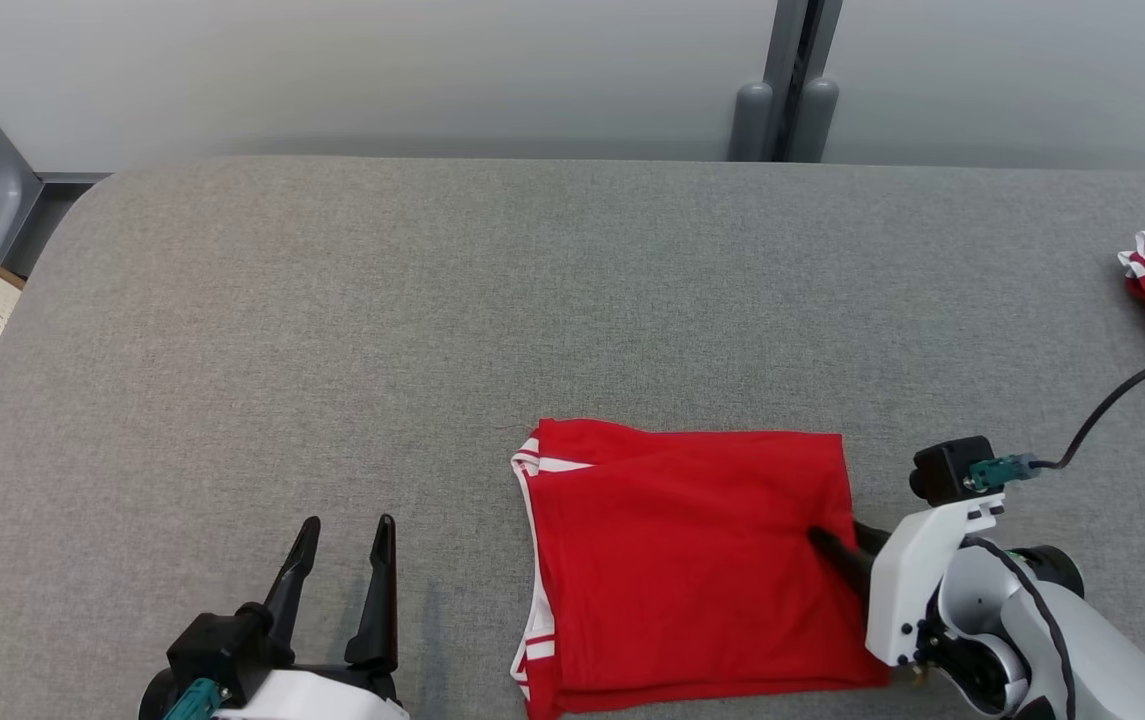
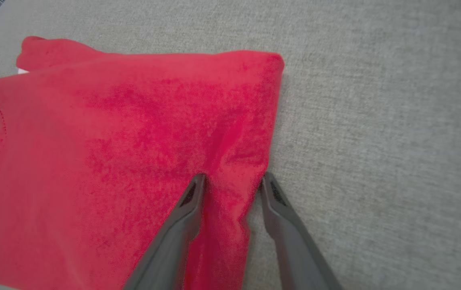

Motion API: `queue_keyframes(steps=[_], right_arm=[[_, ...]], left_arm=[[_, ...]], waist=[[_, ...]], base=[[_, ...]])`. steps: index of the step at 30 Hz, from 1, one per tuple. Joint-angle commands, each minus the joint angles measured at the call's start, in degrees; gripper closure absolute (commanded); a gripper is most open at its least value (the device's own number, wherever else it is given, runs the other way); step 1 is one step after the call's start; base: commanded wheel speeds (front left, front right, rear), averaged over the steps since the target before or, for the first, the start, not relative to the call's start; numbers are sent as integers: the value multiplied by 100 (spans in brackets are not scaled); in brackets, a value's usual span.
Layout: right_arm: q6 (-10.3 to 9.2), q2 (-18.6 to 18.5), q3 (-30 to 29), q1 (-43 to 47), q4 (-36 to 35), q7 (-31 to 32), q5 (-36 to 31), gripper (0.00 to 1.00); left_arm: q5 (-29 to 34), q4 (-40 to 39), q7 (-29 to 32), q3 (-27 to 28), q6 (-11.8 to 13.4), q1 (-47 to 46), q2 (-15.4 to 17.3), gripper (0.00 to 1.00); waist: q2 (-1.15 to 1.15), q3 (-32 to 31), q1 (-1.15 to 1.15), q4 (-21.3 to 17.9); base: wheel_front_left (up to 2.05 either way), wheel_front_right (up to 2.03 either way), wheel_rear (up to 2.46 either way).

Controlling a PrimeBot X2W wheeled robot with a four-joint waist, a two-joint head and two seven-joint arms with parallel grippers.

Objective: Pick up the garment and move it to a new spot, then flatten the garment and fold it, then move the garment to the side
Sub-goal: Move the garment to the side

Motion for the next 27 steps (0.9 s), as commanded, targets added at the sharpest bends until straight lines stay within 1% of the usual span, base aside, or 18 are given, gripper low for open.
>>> queue_keyframes(steps=[1, 8, 13, 17, 18, 22, 27], right_arm=[[1, 41, 91, -10, 89, -40, 74, 100], [0, -98, 297, -400, 206, -504, 283, 100], [0, -369, 324, -647, 178, -785, 347, 100], [0, -636, 250, -808, 167, -921, 359, 100], [0, -636, 250, -808, 167, -921, 359, 100], [0, -800, 149, -941, 182, -1000, 359, 100], [0, -831, 42, -1040, 157, -1134, 380, 100]], left_arm=[[31, 11, -25, -2, -28, -37, 15, 0], [70, -32, -25, 5, -32, -8, 14, 0], [105, -100, -25, 35, -48, -21, 14, 0], [151, -170, -25, 51, -53, -54, 16, 0], [151, -170, -25, 51, -53, -54, 16, 0], [228, -222, -24, 78, -65, -138, 16, 0], [338, -256, -25, 85, -94, -244, 95, 0]], waist=[[0, 2, 0, -15], [0, 43, 0, -201], [0, 89, 0, -529], [0, 166, 0, -915], [0, 166, 0, -915], [0, 303, 0, -1389], [0, 509, 0, -2039]], base=[[0, 0, 0], [0, 0, 0], [0, 0, 0], [0, 0, 0], [0, 0, 0], [0, 0, 0], [0, 0, 0]])
